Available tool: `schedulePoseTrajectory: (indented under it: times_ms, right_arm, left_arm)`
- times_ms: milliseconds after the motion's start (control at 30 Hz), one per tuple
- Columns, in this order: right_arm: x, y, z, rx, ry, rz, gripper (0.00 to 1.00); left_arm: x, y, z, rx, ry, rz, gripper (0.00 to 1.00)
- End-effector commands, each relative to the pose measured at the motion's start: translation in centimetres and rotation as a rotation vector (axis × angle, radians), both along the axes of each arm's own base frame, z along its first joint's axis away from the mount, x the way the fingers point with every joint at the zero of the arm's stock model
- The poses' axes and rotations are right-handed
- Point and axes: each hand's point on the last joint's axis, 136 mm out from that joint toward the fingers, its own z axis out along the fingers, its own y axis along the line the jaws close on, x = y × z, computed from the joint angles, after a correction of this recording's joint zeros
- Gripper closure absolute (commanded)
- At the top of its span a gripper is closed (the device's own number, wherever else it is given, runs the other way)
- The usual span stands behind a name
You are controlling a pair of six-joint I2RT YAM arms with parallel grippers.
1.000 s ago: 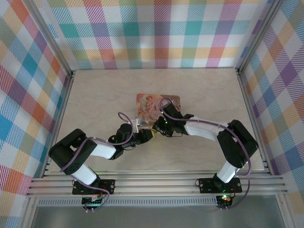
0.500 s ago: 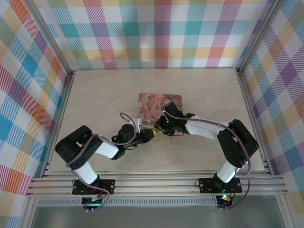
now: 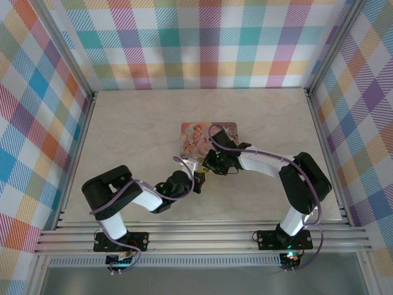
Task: Unlock a padlock with a key
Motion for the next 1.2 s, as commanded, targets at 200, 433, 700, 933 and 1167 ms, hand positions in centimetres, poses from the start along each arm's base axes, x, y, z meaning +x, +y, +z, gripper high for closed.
schedulePoseTrajectory:
  times_ms: [200,433,700,933,1167]
  right_arm:
    - [-2.7,3.7,2.9,0.178,0.146,0.096,0.82]
    - [-2.8,2.2,3.0,0.142,0.104,0.057,0.58]
    - [-3.1,1.2,2.8,0.119,0.084,0.043,0.52]
    - [-3.4,0.5,2.2,0.106,0.078,0.030,0.52]
    - [-3.4,-0.1,2.0,0.064,0.062,0.043,0.54]
  left_arm:
    - [-1.2,-0.6,-2.6,0.215,-0.069,-0.029,1.00]
    - [-0.9,0.3,-2.7,0.096,0.040,0.011,1.00]
    - [0.0,0.9,-2.5,0.036,0.093,0.030,1.00]
    - [0.2,1.0,-2.0,0.032,0.092,0.029,1.00]
    - [-0.1,0.7,-1.6,0.071,0.062,-0.018,1.00]
